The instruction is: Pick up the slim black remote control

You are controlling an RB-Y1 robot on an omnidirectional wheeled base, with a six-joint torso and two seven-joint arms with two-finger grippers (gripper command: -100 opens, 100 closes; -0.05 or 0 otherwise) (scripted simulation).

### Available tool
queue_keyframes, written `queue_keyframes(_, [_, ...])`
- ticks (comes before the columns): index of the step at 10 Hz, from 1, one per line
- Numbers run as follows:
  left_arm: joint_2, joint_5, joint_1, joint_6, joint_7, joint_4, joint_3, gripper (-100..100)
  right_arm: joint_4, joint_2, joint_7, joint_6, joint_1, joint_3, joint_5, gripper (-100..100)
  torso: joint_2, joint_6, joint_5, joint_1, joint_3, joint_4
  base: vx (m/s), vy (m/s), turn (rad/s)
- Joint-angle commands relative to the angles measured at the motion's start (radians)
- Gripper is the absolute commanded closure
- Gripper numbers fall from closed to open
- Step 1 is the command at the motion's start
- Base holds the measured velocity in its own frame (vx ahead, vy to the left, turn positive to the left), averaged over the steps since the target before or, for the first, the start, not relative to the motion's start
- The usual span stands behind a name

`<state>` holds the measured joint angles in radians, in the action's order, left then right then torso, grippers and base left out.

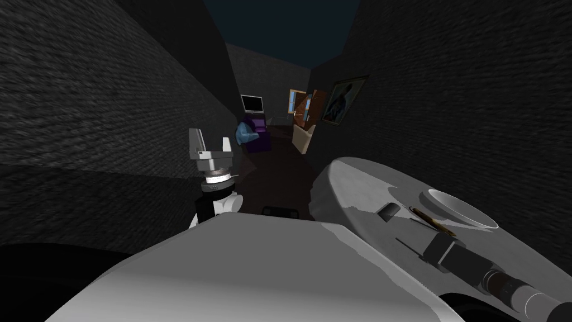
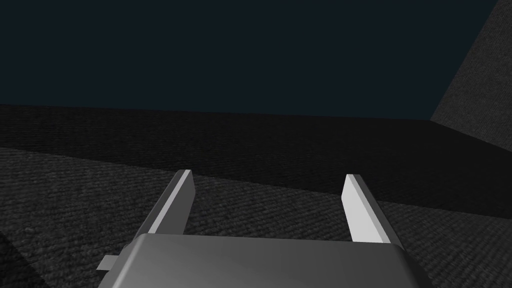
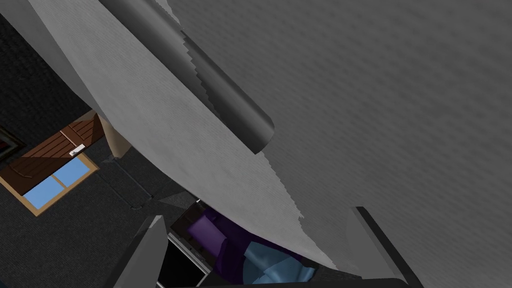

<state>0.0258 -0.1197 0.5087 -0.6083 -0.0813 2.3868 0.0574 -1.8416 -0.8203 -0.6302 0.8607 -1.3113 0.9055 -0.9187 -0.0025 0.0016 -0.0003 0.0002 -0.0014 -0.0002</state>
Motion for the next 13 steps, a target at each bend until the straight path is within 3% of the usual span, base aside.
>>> queue_keyframes(1, [0.0, 0.0, 0.0, 0.0, 0.0, 0.0, 0.0, 0, -0.001, 0.0, 0.0, 0.0, -0.001, 0.0, 0.0, -100, 0.0, 0.0, 0.0, 0.0, 0.0, 0.0, 0.003, 0.005, 0.013])
queue_keyframes(7, [0.0, 0.0, 0.0, 0.0, 0.0, 0.0, 0.0, 0, -0.001, 0.0, 0.0, 0.0, -0.001, 0.0, 0.0, -100, 0.001, 0.0, 0.0, -0.001, 0.0, 0.0, -0.002, -0.003, -0.009])
queue_keyframes(9, [0.0, 0.0, 0.0, 0.0, 0.0, 0.0, 0.0, 0, 0.007, -0.031, -0.008, 0.017, -0.034, 0.016, -0.035, -100, -0.001, -0.001, 0.0, 0.0, -0.001, 0.0, 0.029, 0.002, 0.121])
queue_keyframes(13, [0.0, 0.0, 0.0, 0.0, 0.0, 0.0, 0.0, 0, 0.011, -0.054, -0.014, 0.03, -0.059, 0.027, -0.059, -100, -0.001, 0.0, -0.001, -0.002, 0.0, 0.0, 0.009, -0.024, 0.088])
